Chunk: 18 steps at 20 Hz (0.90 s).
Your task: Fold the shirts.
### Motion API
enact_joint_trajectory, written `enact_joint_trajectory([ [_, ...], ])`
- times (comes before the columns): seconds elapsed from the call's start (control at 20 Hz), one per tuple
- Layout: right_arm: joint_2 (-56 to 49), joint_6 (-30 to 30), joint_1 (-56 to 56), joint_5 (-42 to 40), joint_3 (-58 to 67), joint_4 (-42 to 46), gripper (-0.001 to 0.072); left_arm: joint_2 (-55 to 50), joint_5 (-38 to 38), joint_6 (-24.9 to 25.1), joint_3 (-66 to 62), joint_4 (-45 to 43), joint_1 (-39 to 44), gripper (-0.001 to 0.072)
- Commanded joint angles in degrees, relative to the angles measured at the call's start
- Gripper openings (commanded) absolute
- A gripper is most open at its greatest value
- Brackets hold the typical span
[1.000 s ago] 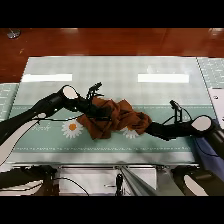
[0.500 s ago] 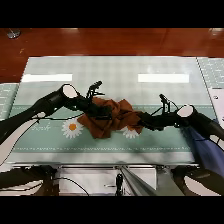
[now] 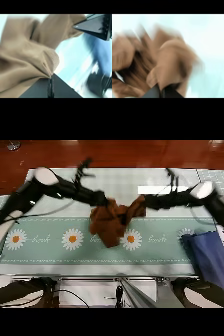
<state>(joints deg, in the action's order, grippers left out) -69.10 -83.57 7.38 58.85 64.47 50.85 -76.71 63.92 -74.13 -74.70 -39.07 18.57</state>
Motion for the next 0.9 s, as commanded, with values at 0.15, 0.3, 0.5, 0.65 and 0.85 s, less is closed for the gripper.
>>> enact_joint_trajectory([
  [0.15,2.95,-2.62,-6.49,17.20,47.69,11.52,0.0023,14.19,1.27,-0.11,-22.91,0.02,-19.52,0.0020],
  [0.3,9.55,-2.67,-6.60,18.29,55.91,19.45,0.0023,22.25,1.25,-0.07,-27.67,0.00,-31.47,0.0019],
  [0.5,20.90,-4.74,-6.60,20.15,55.87,30.42,0.0023,32.85,2.56,-0.13,-28.15,-3.63,-47.28,0.0019],
  [0.65,26.97,-5.03,-6.60,24.41,55.87,34.16,0.0023,38.86,5.16,-2.58,-27.98,-13.66,-47.28,0.0019],
  [0.85,32.50,-6.58,-6.60,35.41,54.99,38.21,0.0023,44.26,7.91,-6.43,-25.33,-34.16,-34.49,0.0020],
])
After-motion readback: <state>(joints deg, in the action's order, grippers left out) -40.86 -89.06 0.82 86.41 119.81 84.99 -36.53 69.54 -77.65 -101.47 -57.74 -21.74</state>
